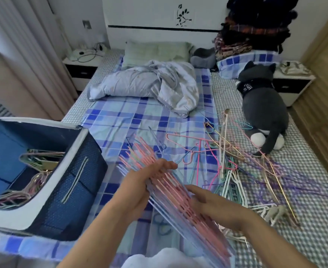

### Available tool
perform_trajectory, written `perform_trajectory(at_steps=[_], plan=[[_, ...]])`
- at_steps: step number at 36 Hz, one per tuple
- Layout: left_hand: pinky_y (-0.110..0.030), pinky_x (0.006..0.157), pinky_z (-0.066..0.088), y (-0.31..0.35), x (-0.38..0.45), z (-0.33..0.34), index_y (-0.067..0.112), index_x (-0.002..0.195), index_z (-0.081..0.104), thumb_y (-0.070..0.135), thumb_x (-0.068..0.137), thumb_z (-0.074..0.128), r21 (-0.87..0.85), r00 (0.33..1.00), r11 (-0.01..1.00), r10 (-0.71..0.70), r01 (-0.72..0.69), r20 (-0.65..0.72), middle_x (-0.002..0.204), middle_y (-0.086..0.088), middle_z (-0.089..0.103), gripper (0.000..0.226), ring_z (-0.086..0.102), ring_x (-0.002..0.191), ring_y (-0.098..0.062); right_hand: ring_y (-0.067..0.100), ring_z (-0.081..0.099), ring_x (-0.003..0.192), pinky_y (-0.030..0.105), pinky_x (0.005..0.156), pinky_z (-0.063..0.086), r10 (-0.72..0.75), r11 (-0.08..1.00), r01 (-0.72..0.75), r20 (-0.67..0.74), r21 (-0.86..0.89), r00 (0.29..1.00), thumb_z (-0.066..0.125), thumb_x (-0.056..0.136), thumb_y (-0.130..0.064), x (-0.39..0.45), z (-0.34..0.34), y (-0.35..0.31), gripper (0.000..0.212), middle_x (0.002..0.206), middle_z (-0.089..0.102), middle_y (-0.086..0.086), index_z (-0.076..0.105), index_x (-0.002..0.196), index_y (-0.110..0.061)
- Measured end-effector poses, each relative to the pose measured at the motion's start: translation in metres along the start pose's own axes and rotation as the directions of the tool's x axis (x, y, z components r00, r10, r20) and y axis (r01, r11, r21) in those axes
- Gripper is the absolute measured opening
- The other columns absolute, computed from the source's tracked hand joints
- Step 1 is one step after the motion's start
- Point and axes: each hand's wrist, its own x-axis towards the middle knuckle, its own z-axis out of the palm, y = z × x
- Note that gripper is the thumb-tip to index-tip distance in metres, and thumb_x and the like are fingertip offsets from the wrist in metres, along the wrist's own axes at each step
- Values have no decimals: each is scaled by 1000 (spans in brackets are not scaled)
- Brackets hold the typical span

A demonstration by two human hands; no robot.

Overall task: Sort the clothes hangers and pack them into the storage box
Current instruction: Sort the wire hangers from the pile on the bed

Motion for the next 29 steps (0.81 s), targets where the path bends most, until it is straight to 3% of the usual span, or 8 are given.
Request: perform_trajectory(at_steps=[2, 5, 9, 14, 17, 21, 26, 29], plan=[[-36, 88, 54, 1, -3, 0, 10, 95, 80, 30, 87, 59, 36, 1000, 999, 25, -25, 7, 120, -12, 74, 30, 70, 110, -27, 7, 63, 84, 25, 81, 52, 11, 1000, -13, -66, -19, 998, 52, 103, -32, 2, -1, -5, 21, 98, 71, -11, 61, 122, -34], [-29, 83, 57, 1, -7, 1, -1, 116, 71, 27, 92, 56, 67, 999, 997, 41, -41, 10, 123, -13, 72, 39, 68, 114, -29, 14, 59, 78, 36, 72, 54, 33, 994, -40, -68, -97, 997, 48, 106, -20, 10, -7, -5, 19, 92, 64, -2, 67, 107, -23], [-35, 85, 58, 1, -15, 0, 6, 101, 78, 23, 92, 62, 70, 996, 994, 81, -79, -28, 116, -16, 74, 25, 71, 107, -31, 5, 64, 84, 30, 71, 54, 48, 974, -35, 53, -222, 997, 48, 106, -24, 7, -23, -17, 21, 94, 69, -13, 68, 104, -30], [-35, 86, 57, 2, -16, 8, 3, 95, 80, 15, 95, 60, 179, 966, 975, 163, -127, -200, 103, -13, 78, 23, 74, 96, -25, 25, 60, 82, 47, 76, 51, -98, 576, 79, 27, -814, 995, 38, 105, -31, 15, -29, -15, 9, 95, 64, 1, 47, 108, -29], [-39, 87, 54, -1, -15, 9, 2, 94, 79, 15, 96, 60, 196, 944, 972, 182, -131, -275, 102, -12, 78, 23, 74, 94, -22, 26, 58, 78, 43, 71, 50, -157, 544, 128, 50, -829, 986, 39, 104, -32, 15, -20, -11, 4, 91, 62, 5, 40, 107, -30], [-44, 86, 58, -3, -22, 5, 0, 95, 79, 14, 96, 60, 100, 948, 989, 137, -112, -287, 102, -18, 76, 23, 72, 88, -29, 21, 59, 76, 39, 70, 47, -182, 712, 188, 81, -677, 980, 37, 107, -37, 13, -16, -8, 16, 87, 64, 0, 51, 109, -30], [-42, 85, 59, -10, -21, 1, 3, 97, 80, 15, 96, 61, 91, 946, 991, 117, -93, -301, 107, -14, 76, 22, 71, 98, -33, 20, 49, 85, 38, 75, 47, -351, 440, 240, 81, -865, 933, 44, 103, -31, 21, -16, -2, 15, 97, 51, 0, 53, 103, -20], [-47, 96, 55, -17, -17, 7, 9, 96, 81, 19, 98, 58, 103, 928, 989, 140, -110, -346, 109, -12, 76, 25, 70, 106, -34, 24, 52, 87, 42, 73, 46, -361, 374, 148, 3, -915, 933, 47, 97, -20, 20, -14, -6, 15, 101, 48, 0, 55, 109, -19]])
